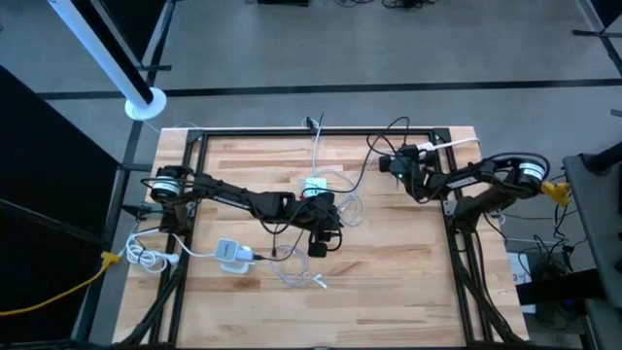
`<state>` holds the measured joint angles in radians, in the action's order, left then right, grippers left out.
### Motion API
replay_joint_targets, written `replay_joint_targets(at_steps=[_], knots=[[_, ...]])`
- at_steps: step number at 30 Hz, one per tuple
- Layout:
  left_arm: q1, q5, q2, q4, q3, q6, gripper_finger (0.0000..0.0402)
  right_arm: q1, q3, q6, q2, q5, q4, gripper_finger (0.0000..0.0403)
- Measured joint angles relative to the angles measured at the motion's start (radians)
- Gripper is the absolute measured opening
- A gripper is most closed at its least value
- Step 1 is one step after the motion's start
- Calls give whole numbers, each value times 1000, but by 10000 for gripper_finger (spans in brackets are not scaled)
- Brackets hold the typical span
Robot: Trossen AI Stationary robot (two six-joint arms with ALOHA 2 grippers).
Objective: Insert USB
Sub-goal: Insert the black charger cable into the top right white outlet
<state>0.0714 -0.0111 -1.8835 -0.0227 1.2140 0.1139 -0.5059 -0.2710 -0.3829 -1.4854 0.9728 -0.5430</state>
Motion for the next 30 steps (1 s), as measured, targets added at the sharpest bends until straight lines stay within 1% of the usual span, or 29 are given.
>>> replay_joint_targets(at_steps=[2, 3, 5, 8, 12, 18, 20, 22, 24, 30], knots=[[0, 0, 0, 0, 0, 0, 105, 1, 8, -23, -29, -66, 31, 1], [0, 0, 0, 0, 0, 0, 105, 4, 8, -31, -44, -58, 27, 1], [0, 2, 0, 0, 0, -1, 105, 4, 3, -51, -61, -94, -1, 1], [0, 2, -1, 3, 0, -1, 105, 10, 3, -45, -85, -75, -43, 1], [0, 2, -1, 1, 0, -3, 105, 14, 5, 36, -71, -81, -75, 1], [0, 2, -1, 2, 0, -12, 105, 15, 6, 141, 44, -82, -69, 1], [0, 2, -1, 2, 0, -21, 105, 15, 5, 167, 92, -108, -73, 1], [0, 7, -1, 2, 0, -23, 105, 15, 5, 172, 142, -158, -63, 1], [0, 37, -1, -3, 0, -27, 105, 16, 5, 159, 191, -206, -45, 1], [-3, 172, -1, -89, 0, -30, 105, 60, 4, 198, 333, -259, -15, 1]])
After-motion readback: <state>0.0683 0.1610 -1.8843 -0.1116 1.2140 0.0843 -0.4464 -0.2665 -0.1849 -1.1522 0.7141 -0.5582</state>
